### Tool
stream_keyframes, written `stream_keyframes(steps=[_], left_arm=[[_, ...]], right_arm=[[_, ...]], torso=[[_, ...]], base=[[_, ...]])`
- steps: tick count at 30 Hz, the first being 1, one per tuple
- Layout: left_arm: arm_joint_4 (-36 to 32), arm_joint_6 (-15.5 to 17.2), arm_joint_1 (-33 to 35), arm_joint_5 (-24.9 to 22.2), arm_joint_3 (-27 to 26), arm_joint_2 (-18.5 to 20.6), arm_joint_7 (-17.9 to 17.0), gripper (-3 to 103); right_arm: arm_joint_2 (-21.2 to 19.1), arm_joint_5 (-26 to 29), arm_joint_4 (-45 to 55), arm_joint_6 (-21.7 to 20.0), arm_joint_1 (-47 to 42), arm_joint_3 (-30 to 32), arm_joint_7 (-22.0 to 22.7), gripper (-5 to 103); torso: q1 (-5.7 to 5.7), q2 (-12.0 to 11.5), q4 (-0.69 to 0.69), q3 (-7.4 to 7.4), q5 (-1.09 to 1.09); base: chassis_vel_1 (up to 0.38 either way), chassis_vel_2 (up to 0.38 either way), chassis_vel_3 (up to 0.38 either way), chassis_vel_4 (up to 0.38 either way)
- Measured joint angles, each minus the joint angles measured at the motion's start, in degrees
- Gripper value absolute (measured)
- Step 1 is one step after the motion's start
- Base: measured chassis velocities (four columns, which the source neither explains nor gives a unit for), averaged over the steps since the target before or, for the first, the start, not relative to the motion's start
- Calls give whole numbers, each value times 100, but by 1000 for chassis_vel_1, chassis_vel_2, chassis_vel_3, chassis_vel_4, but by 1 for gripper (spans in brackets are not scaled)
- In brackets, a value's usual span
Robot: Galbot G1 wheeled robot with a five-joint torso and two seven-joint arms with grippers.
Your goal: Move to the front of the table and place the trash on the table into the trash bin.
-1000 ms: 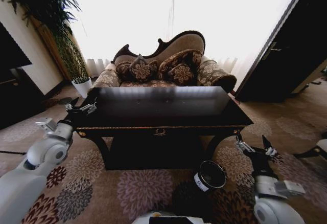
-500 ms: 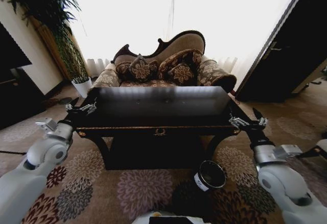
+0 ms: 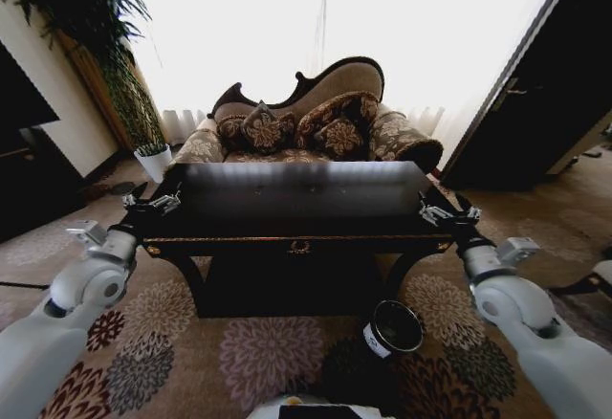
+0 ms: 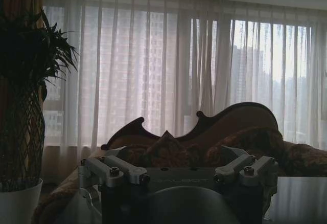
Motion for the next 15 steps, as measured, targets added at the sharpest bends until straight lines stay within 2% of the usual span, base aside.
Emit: stream_keyframes(steps=[15], left_arm=[[0, 0, 0, 0, 0, 0, 0, 100]], right_arm=[[-17, 1, -5, -26, -3, 2, 13, 100]], torso=[[0, 1, 0, 0, 0]], base=[[0, 0, 0, 0]])
